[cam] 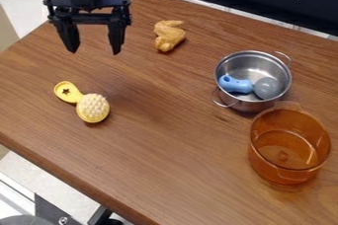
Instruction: Pick up the chicken wings and put it in the orange pot
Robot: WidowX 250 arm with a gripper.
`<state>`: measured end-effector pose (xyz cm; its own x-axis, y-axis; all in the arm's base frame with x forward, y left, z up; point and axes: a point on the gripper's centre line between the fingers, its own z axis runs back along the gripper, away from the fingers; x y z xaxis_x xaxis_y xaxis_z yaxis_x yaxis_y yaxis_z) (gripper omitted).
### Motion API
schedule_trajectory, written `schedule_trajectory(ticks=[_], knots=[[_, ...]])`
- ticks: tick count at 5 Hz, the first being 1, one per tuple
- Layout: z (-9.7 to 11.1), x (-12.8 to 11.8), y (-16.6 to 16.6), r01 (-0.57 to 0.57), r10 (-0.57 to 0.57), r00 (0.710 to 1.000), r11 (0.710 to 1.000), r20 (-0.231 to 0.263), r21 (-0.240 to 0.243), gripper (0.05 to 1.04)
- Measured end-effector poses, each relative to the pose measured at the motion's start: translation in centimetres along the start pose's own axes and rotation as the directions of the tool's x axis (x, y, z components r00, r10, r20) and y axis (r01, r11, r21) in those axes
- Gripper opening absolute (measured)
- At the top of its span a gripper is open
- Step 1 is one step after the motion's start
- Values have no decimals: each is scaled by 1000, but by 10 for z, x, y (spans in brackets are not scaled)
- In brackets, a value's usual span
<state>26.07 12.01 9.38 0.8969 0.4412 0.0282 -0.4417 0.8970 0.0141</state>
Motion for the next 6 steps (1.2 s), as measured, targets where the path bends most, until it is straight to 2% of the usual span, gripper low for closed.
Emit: schedule_trajectory(ticks=[1, 2, 3, 4, 5, 6], knots=[[-8, -3, -1, 3, -3, 1000, 1000, -29, -3, 997], [-14, 14, -3, 46, -46, 999, 999, -6, -12, 997], [-21, 42, -5, 99, -99, 993, 995, 69, 4, 997], [-22, 63, -17, 156, -156, 968, 988, 197, 17, 997], [-27, 70, -32, 198, -201, 958, 980, 204, 36, 997], [-29, 79, -48, 197, -202, 961, 979, 190, 44, 997]])
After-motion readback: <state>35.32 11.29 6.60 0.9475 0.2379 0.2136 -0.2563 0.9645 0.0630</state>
